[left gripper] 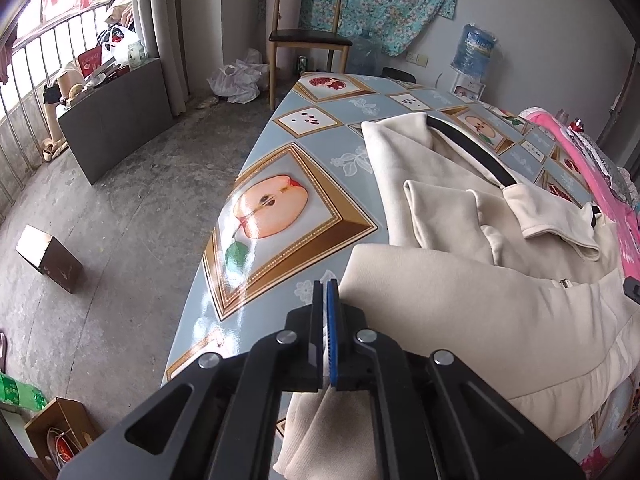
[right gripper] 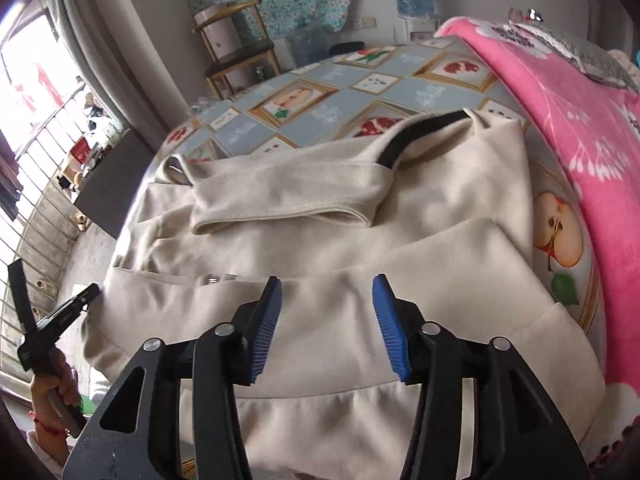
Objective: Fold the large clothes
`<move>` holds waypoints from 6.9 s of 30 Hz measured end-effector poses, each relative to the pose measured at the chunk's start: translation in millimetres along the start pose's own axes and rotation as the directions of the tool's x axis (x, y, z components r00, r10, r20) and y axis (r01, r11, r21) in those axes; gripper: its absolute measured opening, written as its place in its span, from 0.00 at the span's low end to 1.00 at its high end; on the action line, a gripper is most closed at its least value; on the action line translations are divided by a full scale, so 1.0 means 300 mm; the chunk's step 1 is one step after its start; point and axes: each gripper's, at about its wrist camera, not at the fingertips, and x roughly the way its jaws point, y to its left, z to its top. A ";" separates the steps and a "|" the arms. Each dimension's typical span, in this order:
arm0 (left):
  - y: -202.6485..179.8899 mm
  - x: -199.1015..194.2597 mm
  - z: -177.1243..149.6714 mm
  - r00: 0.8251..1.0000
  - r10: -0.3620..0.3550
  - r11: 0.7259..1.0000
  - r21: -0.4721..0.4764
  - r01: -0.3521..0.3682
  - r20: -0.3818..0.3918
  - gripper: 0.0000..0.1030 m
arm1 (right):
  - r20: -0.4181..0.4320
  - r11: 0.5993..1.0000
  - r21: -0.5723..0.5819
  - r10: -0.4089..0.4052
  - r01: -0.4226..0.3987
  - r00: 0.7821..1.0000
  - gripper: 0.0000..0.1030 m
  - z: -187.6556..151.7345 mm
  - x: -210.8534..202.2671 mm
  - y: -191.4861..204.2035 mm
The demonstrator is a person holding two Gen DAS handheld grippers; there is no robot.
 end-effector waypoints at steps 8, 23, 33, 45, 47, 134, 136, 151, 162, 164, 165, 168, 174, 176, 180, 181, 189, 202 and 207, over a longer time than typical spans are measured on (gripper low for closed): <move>0.002 -0.001 -0.001 1.000 -0.015 1.000 -0.003 0.015 -0.001 0.02 | -0.116 0.975 -0.223 -0.009 -0.017 0.993 0.27 -0.058 0.164 0.230; -0.015 -0.006 0.013 0.997 -0.073 0.997 -0.004 0.073 -0.005 0.02 | -0.048 0.979 -0.198 -0.052 0.041 0.998 0.04 -0.060 0.225 0.230; 0.042 -0.037 0.012 0.983 -0.180 0.981 -0.074 0.177 -0.034 0.20 | 0.021 0.999 -0.018 0.036 -0.035 0.999 0.60 -0.051 -0.021 -0.005; 0.000 0.079 0.091 0.965 -0.228 0.971 -0.097 0.217 -0.125 0.39 | 0.094 0.983 0.178 0.018 -0.035 0.995 0.81 -0.052 -0.197 -0.426; 0.005 0.100 0.102 0.962 -0.238 0.969 -0.108 0.224 -0.137 0.39 | 0.083 0.983 0.169 0.062 -0.075 0.995 0.81 -0.030 -0.174 -0.452; 0.066 0.025 0.004 0.912 -0.350 0.925 0.078 0.373 -0.214 0.47 | -0.219 0.969 0.059 0.246 -0.239 0.944 0.48 0.122 0.085 -0.456; 0.051 0.040 -0.001 0.918 -0.338 0.928 0.092 0.362 -0.206 0.47 | -0.216 0.971 0.057 0.237 -0.230 0.947 0.48 0.120 0.086 -0.449; -0.062 -0.044 -0.013 0.991 -0.133 0.967 0.215 0.136 -0.026 0.12 | -0.100 0.995 -0.077 -0.077 0.070 0.992 0.09 0.055 0.016 -0.324; -0.155 -0.337 -0.023 0.968 -0.088 0.970 0.241 0.030 0.234 0.05 | 0.239 0.939 -0.072 -0.310 0.335 0.920 0.06 -0.045 -0.280 -0.176; -0.163 -0.365 0.017 0.959 -0.106 0.970 0.239 0.042 0.263 0.05 | 0.268 0.946 -0.051 -0.296 0.321 0.917 0.06 -0.015 -0.310 -0.176; -0.168 -0.377 0.042 0.954 -0.121 0.970 0.239 0.053 0.276 0.05 | 0.289 0.948 -0.047 -0.289 0.315 0.913 0.06 0.008 -0.326 -0.179; -0.185 -0.396 0.137 0.936 -0.147 0.964 0.260 0.063 0.319 0.05 | 0.343 0.945 -0.067 -0.278 0.319 0.897 0.06 0.089 -0.348 -0.171; -0.246 -0.289 0.373 0.926 -0.150 0.952 0.302 0.041 0.346 0.05 | 0.362 0.957 -0.071 -0.237 0.280 0.901 0.06 0.337 -0.242 -0.240; -0.263 -0.195 0.460 0.938 -0.148 0.951 0.304 0.048 0.314 0.05 | 0.333 0.963 -0.058 -0.230 0.263 0.915 0.06 0.413 -0.164 -0.280; -0.277 0.072 0.579 0.979 -0.128 0.958 0.277 0.080 0.161 0.05 | 0.210 0.972 -0.040 -0.218 0.231 0.953 0.06 0.516 0.058 -0.364; -0.282 0.150 0.590 0.988 -0.117 0.957 0.278 0.085 0.103 0.05 | 0.169 0.970 -0.036 -0.232 0.241 0.958 0.06 0.522 0.126 -0.385; -0.212 0.385 0.584 0.988 -0.097 0.982 0.148 0.115 -0.122 0.29 | 0.014 0.959 -0.008 -0.282 0.282 0.959 0.35 0.489 0.277 -0.473; -0.290 0.115 0.315 0.962 -0.225 0.946 0.202 0.254 -0.157 0.36 | -0.069 0.957 -0.220 -0.211 0.191 0.975 0.66 0.237 0.135 -0.233; -0.307 0.137 0.226 0.982 -0.127 0.955 0.251 0.159 -0.139 0.36 | -0.134 0.963 -0.139 -0.250 0.232 0.959 0.66 0.205 0.167 -0.283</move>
